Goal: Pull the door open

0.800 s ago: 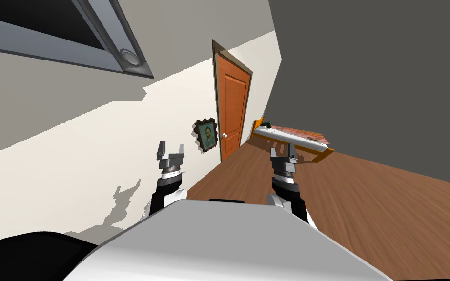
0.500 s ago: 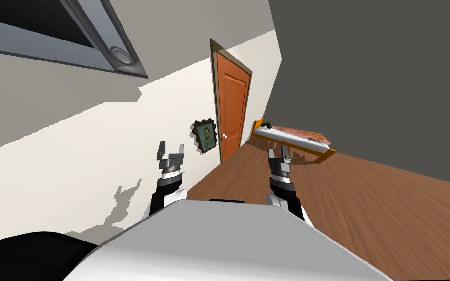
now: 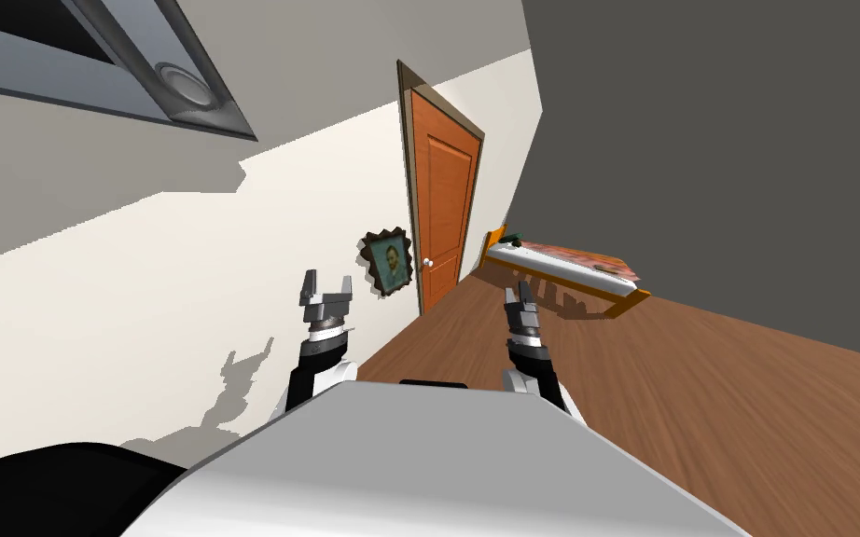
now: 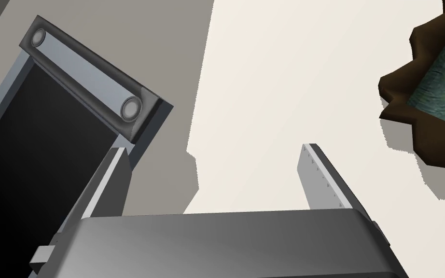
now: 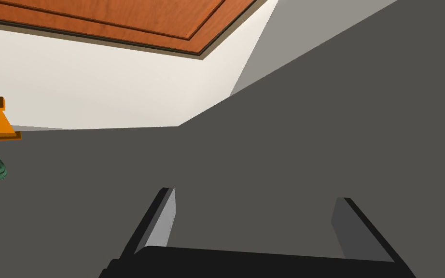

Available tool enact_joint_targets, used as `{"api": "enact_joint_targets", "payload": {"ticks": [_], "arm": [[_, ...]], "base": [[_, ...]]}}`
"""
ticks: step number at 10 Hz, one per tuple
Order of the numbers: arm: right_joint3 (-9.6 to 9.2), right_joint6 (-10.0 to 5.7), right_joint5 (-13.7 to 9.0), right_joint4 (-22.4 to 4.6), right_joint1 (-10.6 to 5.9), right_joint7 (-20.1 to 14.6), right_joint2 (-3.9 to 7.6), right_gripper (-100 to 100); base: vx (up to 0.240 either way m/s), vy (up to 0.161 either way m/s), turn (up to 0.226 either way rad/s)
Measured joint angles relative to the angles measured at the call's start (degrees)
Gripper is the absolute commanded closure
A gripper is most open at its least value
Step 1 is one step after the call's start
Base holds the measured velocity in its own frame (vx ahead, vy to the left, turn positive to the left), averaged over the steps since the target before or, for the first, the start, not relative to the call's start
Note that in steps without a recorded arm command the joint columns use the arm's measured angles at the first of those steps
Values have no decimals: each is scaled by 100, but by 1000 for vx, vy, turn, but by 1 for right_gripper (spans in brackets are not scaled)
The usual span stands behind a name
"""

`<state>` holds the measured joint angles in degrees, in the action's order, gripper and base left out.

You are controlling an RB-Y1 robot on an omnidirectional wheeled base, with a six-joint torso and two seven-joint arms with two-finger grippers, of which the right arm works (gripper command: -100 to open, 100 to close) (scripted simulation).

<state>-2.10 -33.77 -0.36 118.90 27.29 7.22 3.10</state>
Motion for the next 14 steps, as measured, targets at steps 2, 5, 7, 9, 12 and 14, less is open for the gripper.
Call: {"api": "enact_joint_targets", "payload": {"ticks": [2, 5, 7, 9, 12, 14], "arm": [[-10, -31, 83, -205, -89, 155, 47, -100], [-45, -69, 253, -567, -247, 451, 120, -100], [-103, -177, 373, -835, -310, 655, 130, -100], [-138, -216, 481, -1054, -400, 841, 152, -100], [-201, -255, 658, -1392, -547, 1144, 170, -100], [-236, -309, 773, -1653, -646, 1343, 186, -100]], "base": [[81, -41, 7], [115, -44, 18], [104, -44, 14], [93, -40, 16], [93, -43, 15], [91, -37, 16]]}}
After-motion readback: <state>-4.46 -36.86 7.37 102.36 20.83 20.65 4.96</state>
